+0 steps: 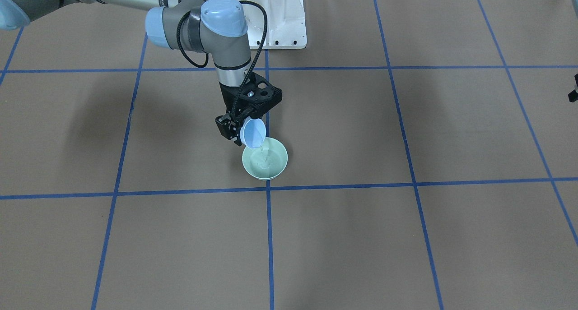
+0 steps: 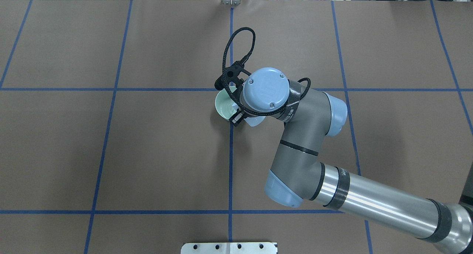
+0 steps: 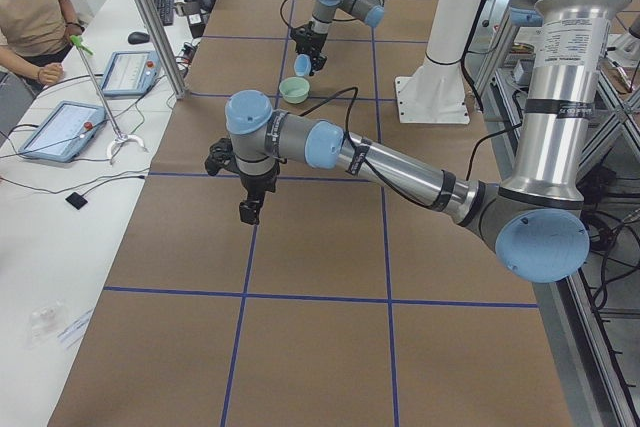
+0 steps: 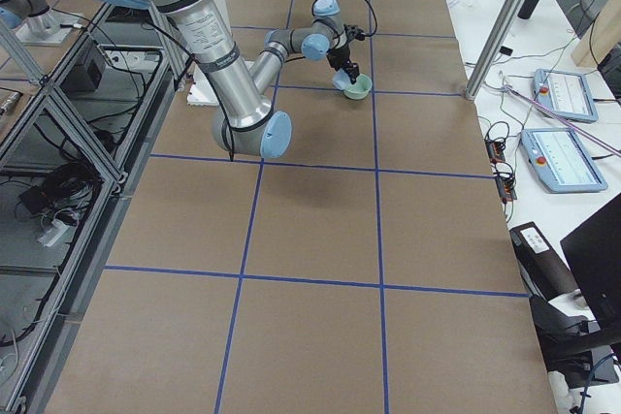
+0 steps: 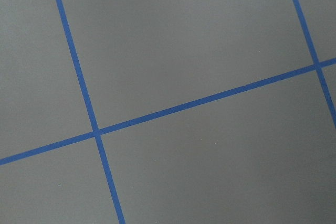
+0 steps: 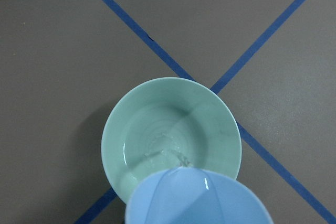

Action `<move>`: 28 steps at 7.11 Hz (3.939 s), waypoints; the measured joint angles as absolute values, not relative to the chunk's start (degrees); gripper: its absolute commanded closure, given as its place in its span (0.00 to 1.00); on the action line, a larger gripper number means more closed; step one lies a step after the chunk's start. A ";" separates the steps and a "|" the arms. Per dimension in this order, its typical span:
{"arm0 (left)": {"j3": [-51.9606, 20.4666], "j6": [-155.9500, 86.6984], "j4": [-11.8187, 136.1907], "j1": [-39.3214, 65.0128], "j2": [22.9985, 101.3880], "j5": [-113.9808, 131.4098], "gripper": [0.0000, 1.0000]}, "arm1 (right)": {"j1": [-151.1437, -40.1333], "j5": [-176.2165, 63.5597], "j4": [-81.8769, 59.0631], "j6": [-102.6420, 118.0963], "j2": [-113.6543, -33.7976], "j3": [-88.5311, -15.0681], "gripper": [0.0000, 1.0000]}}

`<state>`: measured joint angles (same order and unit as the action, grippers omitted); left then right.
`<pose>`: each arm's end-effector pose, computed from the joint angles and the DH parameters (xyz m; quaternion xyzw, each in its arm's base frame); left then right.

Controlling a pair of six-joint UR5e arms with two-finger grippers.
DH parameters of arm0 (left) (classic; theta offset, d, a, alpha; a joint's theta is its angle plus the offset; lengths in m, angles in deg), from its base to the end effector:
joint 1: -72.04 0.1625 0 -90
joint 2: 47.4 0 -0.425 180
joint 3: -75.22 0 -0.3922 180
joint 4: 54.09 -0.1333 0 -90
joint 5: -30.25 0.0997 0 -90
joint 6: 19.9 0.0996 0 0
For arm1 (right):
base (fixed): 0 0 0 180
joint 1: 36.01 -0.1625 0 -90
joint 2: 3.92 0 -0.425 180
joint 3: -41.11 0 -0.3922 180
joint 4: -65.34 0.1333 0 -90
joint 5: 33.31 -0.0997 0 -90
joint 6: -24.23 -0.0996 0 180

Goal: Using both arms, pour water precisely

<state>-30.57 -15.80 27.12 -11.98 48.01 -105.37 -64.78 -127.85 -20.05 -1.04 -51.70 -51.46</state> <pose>-0.0078 -0.5217 0.4904 0.0933 0.3870 0.1222 0.9092 -0.5569 -0.4489 0.1898 0.2795 -0.3123 -0.2960 0.8584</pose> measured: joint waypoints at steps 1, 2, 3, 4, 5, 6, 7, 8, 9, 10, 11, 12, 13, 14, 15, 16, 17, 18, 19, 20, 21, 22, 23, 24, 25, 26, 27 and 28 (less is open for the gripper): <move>-30.48 -15.77 27.12 -11.98 48.02 -105.37 0.00 | -64.97 -128.27 -21.53 -0.54 -50.36 -50.40 1.00; -30.43 -15.77 27.12 -11.98 48.04 -105.39 0.00 | -65.07 -128.59 -22.39 -0.27 -49.60 -49.76 1.00; -30.43 -15.76 27.12 -11.98 48.03 -105.45 0.00 | -65.16 -128.90 -23.11 0.00 -49.22 -49.47 1.00; -30.34 -15.77 27.12 -11.98 48.00 -105.92 0.00 | -65.27 -129.35 -23.98 0.28 -48.88 -49.38 1.00; -30.25 -15.76 27.12 -11.98 47.97 -106.89 0.00 | -65.38 -129.82 -24.65 0.42 -48.60 -49.36 1.00; -30.20 -15.76 27.12 -11.98 47.97 -107.67 0.00 | -65.41 -130.04 -25.16 0.53 -48.44 -49.34 1.00; -30.17 -15.76 27.12 -11.98 47.96 -108.03 0.00 | -65.47 -130.12 -25.51 0.73 -48.41 -49.34 1.00; -30.16 -15.76 27.12 -11.98 47.96 -108.18 0.00 | -65.50 -130.13 -25.54 0.92 -48.41 -49.33 1.00; -30.16 -15.76 27.12 -11.98 47.96 -108.24 0.00 | -65.55 -130.06 -25.25 0.96 -48.44 -49.36 1.00; -30.16 -15.76 27.12 -11.98 47.96 -108.28 0.00 | -65.59 -129.95 -23.91 0.75 -48.64 -49.44 1.00; -30.16 -15.76 27.12 -11.99 47.96 -108.32 0.00 | -65.64 -129.84 -20.70 0.32 -49.30 -49.49 1.00; -30.16 -15.76 27.12 -12.03 47.96 -108.35 0.00 | -65.71 -129.75 -17.29 -0.51 -50.15 -49.50 1.00; -30.16 -15.78 27.12 -12.06 47.96 -108.37 0.00 | -65.93 -129.68 -14.47 -2.16 -50.70 -49.58 1.00; -30.17 -15.82 27.14 -12.06 47.96 -108.41 0.00 | -66.33 -129.63 -12.05 -4.60 -50.92 -49.70 1.00; -30.18 -15.84 27.17 -12.07 47.96 -108.43 0.00 | -66.70 -129.35 -9.63 -8.33 -51.01 -49.82 1.00; -30.18 -15.83 27.22 -12.07 47.96 -108.42 0.00 | -67.02 -128.41 -7.56 -13.19 -51.07 -50.01 1.00; -30.19 -15.80 27.28 -12.07 47.94 -108.39 0.00 | -67.26 -126.60 -6.39 -17.75 -51.06 -50.41 1.00; -30.25 -15.78 27.34 -12.07 47.90 -108.37 0.00 | -67.77 -124.41 -5.93 -22.02 -51.13 -51.09 1.00; -30.34 -15.77 27.37 -12.07 47.90 -108.38 0.00 | -68.74 -122.39 -5.94 -25.09 -51.82 -52.38 1.00; -30.49 -15.77 27.38 -12.10 47.93 -108.41 0.00 | -69.54 -119.51 -6.21 -27.47 -53.31 -54.26 1.00; -30.61 -15.77 27.38 -12.11 47.95 -108.43 0.00 | -69.89 -115.71 -6.41 -30.39 -54.65 -55.66 1.00; -30.65 -15.77 27.38 -12.10 47.94 -108.44 0.00 | -70.01 -110.78 -6.63 -33.50 -55.82 -56.32 1.00; -30.70 -15.78 27.38 -12.08 47.93 -108.44 0.00 | -70.06 -105.56 -7.55 -36.35 -57.15 -56.64 1.00; -30.74 -15.82 27.38 -12.07 47.92 -108.44 0.00 | -70.09 -100.35 -10.23 -39.63 -58.26 -56.91 1.00; -30.76 -15.84 27.38 -12.08 47.92 -108.44 0.00 | -70.10 -95.93 -13.45 -43.06 -59.21 -57.28 1.00; -30.77 -15.85 27.38 -12.09 47.93 -108.44 0.00 | -70.13 -92.62 -15.57 -46.60 -61.08 -58.47 1.00; -30.80 -15.85 27.38 -12.11 47.95 -108.44 0.00 | -70.16 -90.11 -17.96 -49.32 -64.12 -61.18 1.00; -30.83 -15.85 27.38 -12.12 47.96 -108.44 0.00 | -70.21 -87.90 -21.36 -52.23 -66.63 -63.67 1.00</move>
<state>-30.83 -15.85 27.38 -12.12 47.96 -108.44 -70.21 -87.90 -21.36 -52.23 -66.63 -63.67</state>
